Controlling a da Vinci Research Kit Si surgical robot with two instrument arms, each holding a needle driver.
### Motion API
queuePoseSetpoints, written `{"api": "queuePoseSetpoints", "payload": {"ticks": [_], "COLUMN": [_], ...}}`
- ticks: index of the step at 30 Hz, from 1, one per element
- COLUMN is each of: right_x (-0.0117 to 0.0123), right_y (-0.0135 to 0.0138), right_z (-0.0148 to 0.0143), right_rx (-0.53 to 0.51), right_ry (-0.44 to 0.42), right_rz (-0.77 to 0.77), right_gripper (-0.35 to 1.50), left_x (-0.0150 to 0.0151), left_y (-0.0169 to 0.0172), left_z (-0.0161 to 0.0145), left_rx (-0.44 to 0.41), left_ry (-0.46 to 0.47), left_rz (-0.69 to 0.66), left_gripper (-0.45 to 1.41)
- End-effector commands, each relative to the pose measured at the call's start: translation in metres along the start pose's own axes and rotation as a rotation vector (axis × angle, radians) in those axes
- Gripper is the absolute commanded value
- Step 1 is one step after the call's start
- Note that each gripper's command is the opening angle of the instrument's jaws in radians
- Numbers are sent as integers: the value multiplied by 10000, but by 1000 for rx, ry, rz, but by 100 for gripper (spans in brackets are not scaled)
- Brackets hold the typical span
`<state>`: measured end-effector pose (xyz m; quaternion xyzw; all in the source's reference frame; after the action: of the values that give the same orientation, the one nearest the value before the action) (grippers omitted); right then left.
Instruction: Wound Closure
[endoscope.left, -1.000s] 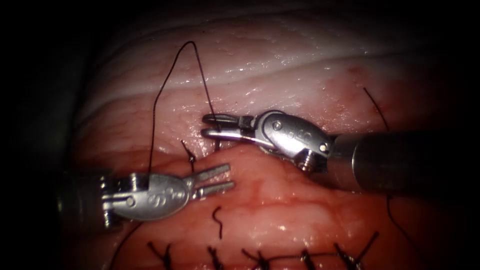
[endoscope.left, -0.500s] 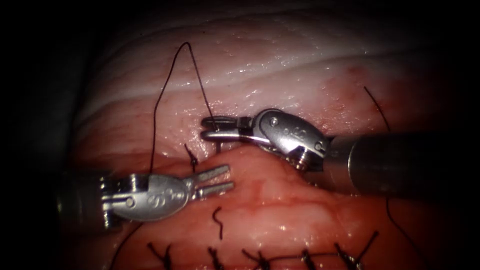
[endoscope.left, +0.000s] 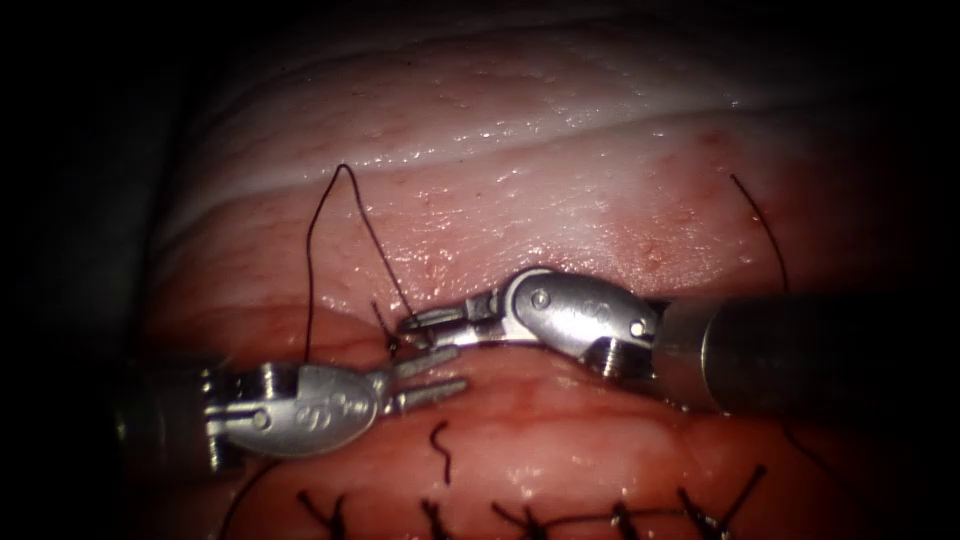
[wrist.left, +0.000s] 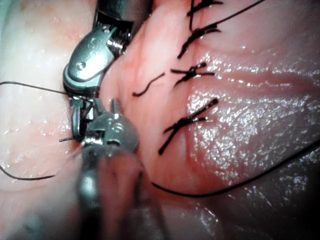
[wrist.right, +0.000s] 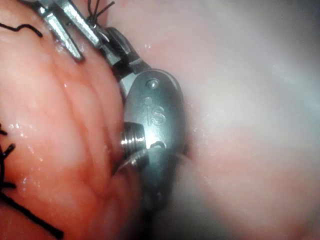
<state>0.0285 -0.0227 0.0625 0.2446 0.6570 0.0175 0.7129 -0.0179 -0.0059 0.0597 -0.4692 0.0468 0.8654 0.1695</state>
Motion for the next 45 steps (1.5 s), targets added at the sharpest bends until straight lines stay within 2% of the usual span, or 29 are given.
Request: {"api": "queuePoseSetpoints", "payload": {"ticks": [1, 5, 8, 11, 14, 17, 21, 29, 36, 45], "right_x": [-2, 2, 17, 31, 48, 64, 75, 74, 87, 101], "right_y": [4, 12, 31, 47, 67, 86, 103, 109, 123, 144], "right_z": [5, 0, -8, -15, -25, -34, -44, -46, -53, -51], "right_rx": [4, -72, -161, -221, -265, -292, -297, -291, -283, -264], "right_ry": [2, 22, 92, 115, 170, 181, 213, 245, 267, 271], "right_rz": [-11, -1, 20, 11, 22, 20, 31, 28, 75, 115], "right_gripper": [-35, -35, -35, -35, -35, -35, -35, -35, -35, -35], "left_x": [-2, -2, -1, 1, 1, 1, 2, 7, -10, -34], "left_y": [2, 3, 6, 8, 8, 7, 8, 4, 12, 23], "left_z": [7, 7, 8, 9, 11, 11, 10, 17, 32, 34], "left_rx": [0, 0, -1, 0, 0, -2, -1, 4, -25, -44], "left_ry": [1, 1, -8, -12, -12, -14, -15, -24, -53, -81], "left_rz": [0, 1, 2, 2, 1, 2, 1, -6, -1, -17], "left_gripper": [-8, -8, -8, -8, -8, -8, -8, -8, -8, -5]}}
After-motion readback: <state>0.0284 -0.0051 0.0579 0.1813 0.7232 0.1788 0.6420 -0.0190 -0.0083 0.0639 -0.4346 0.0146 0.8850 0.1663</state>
